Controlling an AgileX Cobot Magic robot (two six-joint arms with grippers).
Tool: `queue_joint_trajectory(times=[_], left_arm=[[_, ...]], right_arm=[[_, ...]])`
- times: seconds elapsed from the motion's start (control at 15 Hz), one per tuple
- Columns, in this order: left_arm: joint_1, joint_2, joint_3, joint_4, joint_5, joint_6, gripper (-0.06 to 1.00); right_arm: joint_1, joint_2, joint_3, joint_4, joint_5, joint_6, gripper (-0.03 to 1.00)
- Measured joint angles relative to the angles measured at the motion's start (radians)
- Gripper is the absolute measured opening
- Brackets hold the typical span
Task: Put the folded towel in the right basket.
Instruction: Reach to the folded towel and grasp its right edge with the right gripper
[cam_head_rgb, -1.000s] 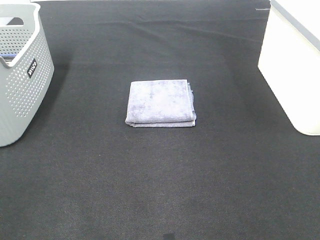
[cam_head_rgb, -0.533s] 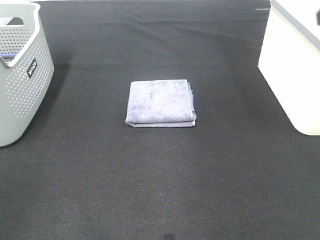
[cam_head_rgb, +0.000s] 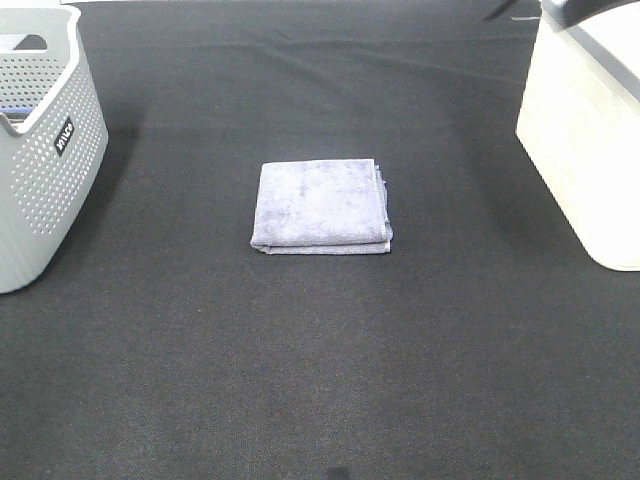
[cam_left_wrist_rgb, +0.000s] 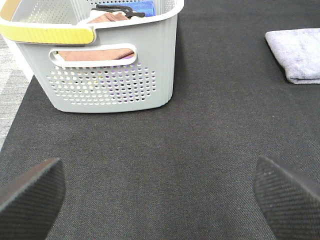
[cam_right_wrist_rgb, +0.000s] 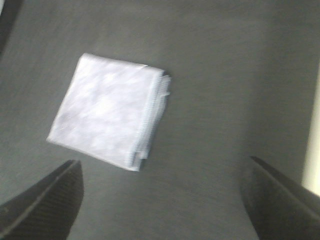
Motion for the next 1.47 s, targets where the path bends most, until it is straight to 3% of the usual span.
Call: queue_joint_trajectory(times=[0.2,0.4,0.73,1.2,1.47], left_arm=[[0.0,0.0,0.0,0.0,0.0,0.0,0.97],[0.0,0.0,0.0,0.0,0.0,0.0,0.97],[0.0,0.0,0.0,0.0,0.0,0.0,0.97],[0.0,0.0,0.0,0.0,0.0,0.0,0.97],[0.0,0.0,0.0,0.0,0.0,0.0,0.97]], right_arm=[[0.08,0.21,-0.131,0.021,0.017,0.037,0.8],[0.085,0.371,-0.23,0.117,0.051,0.044,0.79],[0.085,0.633,-0.396,0.18,0.181,0.044,0.78],[0.085,0.743,-0.414,0.198,0.194,0.04,0.78],[0.085,0.77,-0.414,0.292,0.187,-0.01,0.78]])
